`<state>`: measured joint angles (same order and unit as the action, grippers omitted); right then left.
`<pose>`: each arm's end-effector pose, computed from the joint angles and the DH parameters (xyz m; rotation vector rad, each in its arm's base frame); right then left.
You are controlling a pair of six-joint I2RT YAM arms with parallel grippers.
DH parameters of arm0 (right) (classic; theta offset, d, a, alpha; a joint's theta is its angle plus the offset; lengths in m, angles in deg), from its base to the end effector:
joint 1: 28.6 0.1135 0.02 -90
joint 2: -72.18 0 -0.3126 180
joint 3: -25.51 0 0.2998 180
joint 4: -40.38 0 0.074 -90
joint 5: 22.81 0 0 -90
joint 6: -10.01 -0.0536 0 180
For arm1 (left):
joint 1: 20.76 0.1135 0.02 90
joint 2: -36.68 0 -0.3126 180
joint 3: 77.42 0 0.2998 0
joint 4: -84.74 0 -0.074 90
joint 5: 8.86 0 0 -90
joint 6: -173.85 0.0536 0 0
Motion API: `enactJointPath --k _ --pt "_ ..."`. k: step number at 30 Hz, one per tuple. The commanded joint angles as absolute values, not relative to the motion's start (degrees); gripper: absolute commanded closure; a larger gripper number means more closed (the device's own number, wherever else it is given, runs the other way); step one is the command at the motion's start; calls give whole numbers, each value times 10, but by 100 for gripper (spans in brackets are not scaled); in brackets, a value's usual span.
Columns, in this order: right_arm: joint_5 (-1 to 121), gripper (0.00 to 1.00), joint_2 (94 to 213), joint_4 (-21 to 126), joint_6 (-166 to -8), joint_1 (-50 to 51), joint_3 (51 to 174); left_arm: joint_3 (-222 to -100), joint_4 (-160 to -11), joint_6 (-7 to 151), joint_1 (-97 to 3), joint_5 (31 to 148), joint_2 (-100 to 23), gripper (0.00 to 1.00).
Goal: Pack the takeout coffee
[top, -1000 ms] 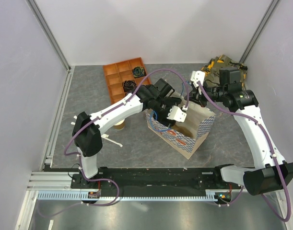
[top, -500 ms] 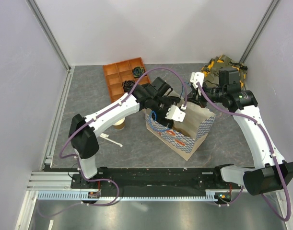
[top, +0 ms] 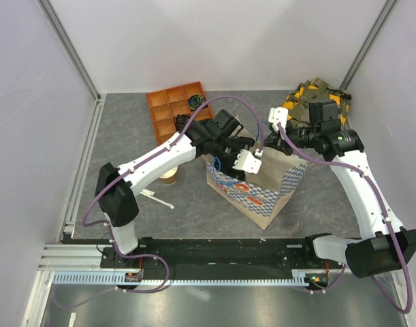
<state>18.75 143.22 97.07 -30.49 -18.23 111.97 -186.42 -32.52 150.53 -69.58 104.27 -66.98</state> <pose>0.2778 0.0916 0.4166 -1.3694 1.5506 0.5518 0.2862 -0.3591 0.3413 2.1890 1.2047 -0.3910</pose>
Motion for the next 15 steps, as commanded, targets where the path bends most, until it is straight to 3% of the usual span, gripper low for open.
enactJointPath --k 1,15 --pt "156 100 1426 973 -275 -183 1118 -1866 -311 1542 -690 1073 -637 0" --pt "154 100 1420 967 -257 -183 1133 -1858 -327 1552 -688 1073 -623 0"
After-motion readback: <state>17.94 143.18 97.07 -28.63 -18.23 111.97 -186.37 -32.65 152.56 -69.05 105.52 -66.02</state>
